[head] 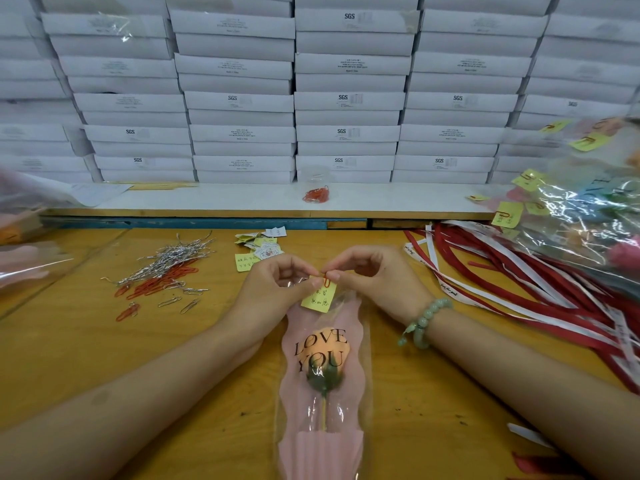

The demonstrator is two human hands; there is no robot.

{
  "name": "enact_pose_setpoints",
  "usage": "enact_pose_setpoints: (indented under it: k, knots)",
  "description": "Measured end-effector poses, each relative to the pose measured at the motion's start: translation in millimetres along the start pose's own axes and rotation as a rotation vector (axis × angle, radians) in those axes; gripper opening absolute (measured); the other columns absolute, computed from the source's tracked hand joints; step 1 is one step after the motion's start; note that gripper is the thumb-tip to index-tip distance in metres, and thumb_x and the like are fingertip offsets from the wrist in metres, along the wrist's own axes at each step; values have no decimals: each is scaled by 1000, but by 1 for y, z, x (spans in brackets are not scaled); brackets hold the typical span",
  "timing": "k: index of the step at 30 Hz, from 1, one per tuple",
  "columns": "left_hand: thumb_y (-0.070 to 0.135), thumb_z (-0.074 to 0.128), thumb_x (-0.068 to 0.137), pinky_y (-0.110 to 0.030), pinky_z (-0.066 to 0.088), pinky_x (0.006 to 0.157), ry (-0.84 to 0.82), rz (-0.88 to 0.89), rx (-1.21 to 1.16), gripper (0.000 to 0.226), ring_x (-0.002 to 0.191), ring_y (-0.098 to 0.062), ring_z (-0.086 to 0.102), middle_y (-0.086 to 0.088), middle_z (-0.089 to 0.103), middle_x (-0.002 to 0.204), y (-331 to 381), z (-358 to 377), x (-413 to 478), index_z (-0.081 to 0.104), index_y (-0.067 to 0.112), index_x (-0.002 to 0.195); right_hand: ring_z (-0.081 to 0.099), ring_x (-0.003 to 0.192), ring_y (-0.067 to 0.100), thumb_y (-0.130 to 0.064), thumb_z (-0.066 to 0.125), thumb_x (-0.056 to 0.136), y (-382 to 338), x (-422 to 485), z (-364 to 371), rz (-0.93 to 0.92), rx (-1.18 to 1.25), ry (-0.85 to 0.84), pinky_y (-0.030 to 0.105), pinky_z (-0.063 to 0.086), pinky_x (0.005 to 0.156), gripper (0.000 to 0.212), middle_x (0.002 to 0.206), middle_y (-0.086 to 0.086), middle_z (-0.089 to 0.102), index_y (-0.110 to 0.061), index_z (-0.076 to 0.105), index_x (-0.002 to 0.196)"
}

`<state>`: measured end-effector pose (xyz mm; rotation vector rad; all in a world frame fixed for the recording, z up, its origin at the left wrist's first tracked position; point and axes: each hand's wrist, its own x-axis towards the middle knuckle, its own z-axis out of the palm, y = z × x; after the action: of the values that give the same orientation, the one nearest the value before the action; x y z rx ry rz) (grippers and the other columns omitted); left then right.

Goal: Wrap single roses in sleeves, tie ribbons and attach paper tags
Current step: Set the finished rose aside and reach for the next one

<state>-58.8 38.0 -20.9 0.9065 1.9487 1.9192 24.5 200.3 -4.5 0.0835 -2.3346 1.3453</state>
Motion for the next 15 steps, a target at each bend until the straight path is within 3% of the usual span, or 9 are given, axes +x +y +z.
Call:
enact_pose_setpoints:
  k: [2,7,11,15]
  knots:
    - [8,75,80,-14,52,61,9,-2,0,8,74,-6,68,5,72,77,0,0,0,72,13,86,68,87,7,-16,69,84,3,0,0,3,31,-1,26,54,83,9,88,-7,74,-22,73,89]
    - [9,73,83,-15,50,53,20,-25,-23,9,71,-3,67,5,70,78,0,0,1,70,13,90,66,92,2,-23,56,94,7,0,-1,62,102,49,13,50,79,16,94,-7,73,-23,70,101]
    - [6,69,86,-14,50,60,21,-36,-45,10,77,-5,68,1,71,83,-1,-1,2,71,11,95,63,94,-2,-28,49,97,7,2,-1,159,56,62,7,47,75,21,101,-9,70,-20,67,106]
    - [5,66,88,-18,52,65,19,-36,-55,18,80,-12,68,-3,70,84,0,-1,2,69,15,104,58,107,9,-31,45,99,-3,9,-13,240,-86,127,27,48,92,25,111,-7,64,-19,60,115]
